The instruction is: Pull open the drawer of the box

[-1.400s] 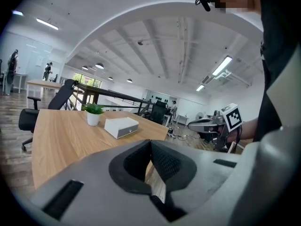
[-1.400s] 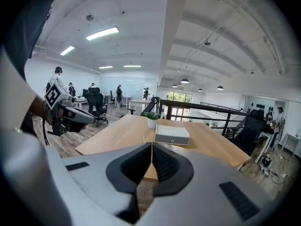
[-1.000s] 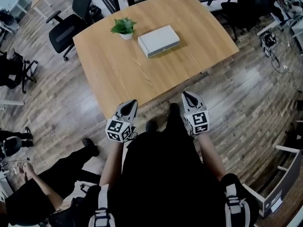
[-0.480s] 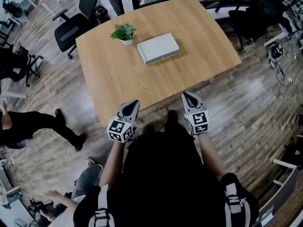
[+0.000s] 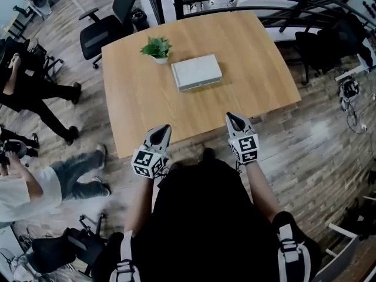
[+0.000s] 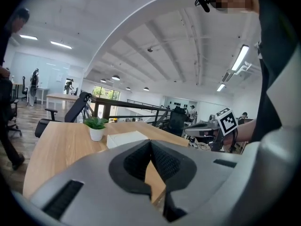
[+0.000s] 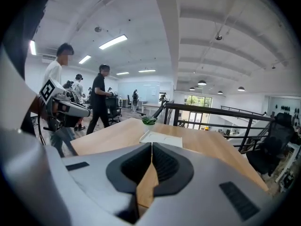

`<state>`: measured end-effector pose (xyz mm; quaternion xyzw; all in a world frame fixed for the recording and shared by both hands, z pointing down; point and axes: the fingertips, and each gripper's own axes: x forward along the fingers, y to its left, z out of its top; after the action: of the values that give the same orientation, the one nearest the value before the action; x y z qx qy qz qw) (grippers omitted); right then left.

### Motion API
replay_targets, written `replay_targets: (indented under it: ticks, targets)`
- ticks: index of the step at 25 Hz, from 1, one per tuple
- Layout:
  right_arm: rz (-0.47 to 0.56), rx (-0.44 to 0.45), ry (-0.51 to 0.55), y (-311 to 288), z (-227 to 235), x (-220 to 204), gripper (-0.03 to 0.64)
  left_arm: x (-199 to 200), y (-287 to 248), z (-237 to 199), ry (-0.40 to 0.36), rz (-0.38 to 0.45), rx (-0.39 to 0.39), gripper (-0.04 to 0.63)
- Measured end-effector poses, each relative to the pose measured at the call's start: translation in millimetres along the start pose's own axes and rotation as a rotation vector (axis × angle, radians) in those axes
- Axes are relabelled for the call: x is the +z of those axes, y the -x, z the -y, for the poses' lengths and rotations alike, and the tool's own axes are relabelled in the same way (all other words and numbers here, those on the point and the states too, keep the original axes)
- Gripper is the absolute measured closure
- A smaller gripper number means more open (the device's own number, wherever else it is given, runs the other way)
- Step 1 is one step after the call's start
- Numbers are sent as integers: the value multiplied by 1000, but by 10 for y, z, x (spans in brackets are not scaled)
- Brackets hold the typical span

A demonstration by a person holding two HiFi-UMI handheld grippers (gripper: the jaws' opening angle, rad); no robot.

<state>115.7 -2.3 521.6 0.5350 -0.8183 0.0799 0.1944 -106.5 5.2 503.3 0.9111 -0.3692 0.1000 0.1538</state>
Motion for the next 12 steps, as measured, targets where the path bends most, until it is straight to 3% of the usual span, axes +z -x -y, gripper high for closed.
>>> replay_targets:
  ticks: [12]
  targets:
    - [-4, 177, 35, -156, 285, -123, 591, -172, -114, 322, 53, -9, 170, 572]
